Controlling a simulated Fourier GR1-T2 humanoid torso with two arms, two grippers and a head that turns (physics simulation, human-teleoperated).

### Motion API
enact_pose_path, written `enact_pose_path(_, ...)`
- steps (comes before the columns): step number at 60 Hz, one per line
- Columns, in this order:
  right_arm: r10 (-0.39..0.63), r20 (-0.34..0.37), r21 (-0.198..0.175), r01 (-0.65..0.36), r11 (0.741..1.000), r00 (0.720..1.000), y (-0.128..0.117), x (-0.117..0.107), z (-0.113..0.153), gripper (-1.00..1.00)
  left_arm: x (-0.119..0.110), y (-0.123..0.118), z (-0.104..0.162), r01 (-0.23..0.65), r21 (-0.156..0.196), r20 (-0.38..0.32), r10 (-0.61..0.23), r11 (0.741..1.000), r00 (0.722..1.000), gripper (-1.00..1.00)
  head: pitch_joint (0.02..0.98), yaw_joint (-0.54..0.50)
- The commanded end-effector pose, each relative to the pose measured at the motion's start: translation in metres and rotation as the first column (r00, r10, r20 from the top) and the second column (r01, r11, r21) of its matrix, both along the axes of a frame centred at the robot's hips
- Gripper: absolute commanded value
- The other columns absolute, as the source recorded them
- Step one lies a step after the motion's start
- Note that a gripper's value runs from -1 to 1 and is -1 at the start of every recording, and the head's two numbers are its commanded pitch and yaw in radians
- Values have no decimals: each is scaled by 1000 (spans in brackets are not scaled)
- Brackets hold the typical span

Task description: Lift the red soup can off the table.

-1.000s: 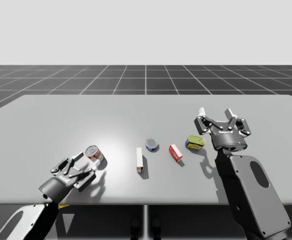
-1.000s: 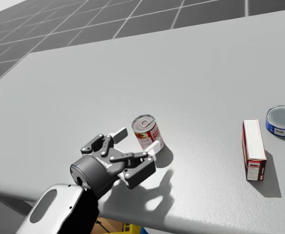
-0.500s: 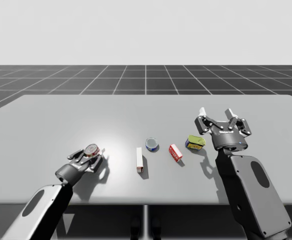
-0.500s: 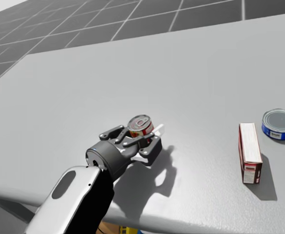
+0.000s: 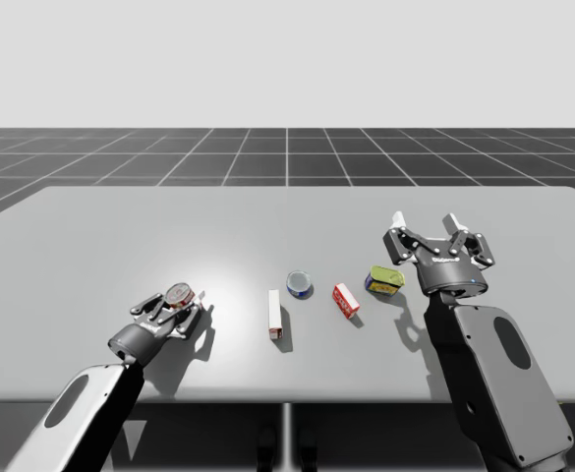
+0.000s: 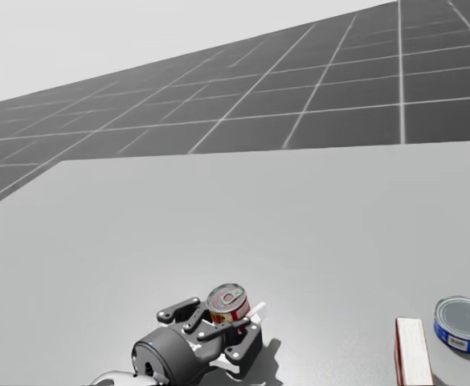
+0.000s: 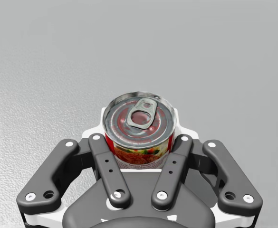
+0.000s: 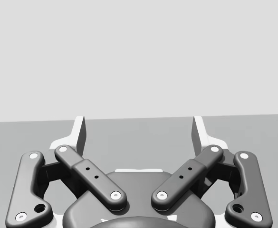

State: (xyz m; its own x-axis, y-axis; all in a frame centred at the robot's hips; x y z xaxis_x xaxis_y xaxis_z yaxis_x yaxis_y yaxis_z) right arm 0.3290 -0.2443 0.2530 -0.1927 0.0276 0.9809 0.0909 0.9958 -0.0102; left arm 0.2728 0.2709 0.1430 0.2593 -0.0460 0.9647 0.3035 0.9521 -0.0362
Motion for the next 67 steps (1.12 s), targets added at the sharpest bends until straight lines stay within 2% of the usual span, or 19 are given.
enact_pose_path(1, 1, -1, 0, -1, 1000, 1000, 0, 0, -1, -1000, -8, -8, -11, 106, -5, -36, -106, 994, 994, 1000, 490, 421)
enact_pose_path(9, 0, -1, 0, 0, 1000, 1000, 0, 0, -1, -1000, -10, -10, -7, 110, -20, -21, -110, 994, 994, 1000, 452, 425)
enact_pose_path(21, -3, -4, -6, 3, 1000, 1000, 1, 0, -2, -1000, -12, -16, 16, 130, 1, 26, -130, 992, 991, 1000, 445, 429)
enact_pose_path(39, -4, -6, -12, 4, 1000, 1000, 1, 1, -2, -1000, -10, -27, 80, 147, 88, 158, -159, 985, 974, 1000, 435, 435)
enact_pose_path(43, -4, -8, -17, 4, 1000, 1000, 1, 1, -2, -1000, -9, -28, 94, 141, 87, 186, -155, 986, 970, 1000, 433, 435)
enact_pose_path(46, -5, -13, -28, 5, 1000, 1000, 2, 2, -3, -1000, -9, -29, 108, 133, 106, 225, -154, 985, 962, 1000, 436, 433)
enact_pose_path(59, -6, -18, -30, 5, 1000, 1000, 2, 2, -3, -1000, -10, -31, 158, 126, 131, 336, -164, 983, 927, 1000, 435, 431)
enact_pose_path(67, 3, -18, -37, -4, 999, 1000, 2, 1, -4, -1000, -9, -36, 187, 116, 171, 399, -177, 978, 900, 1000, 435, 430)
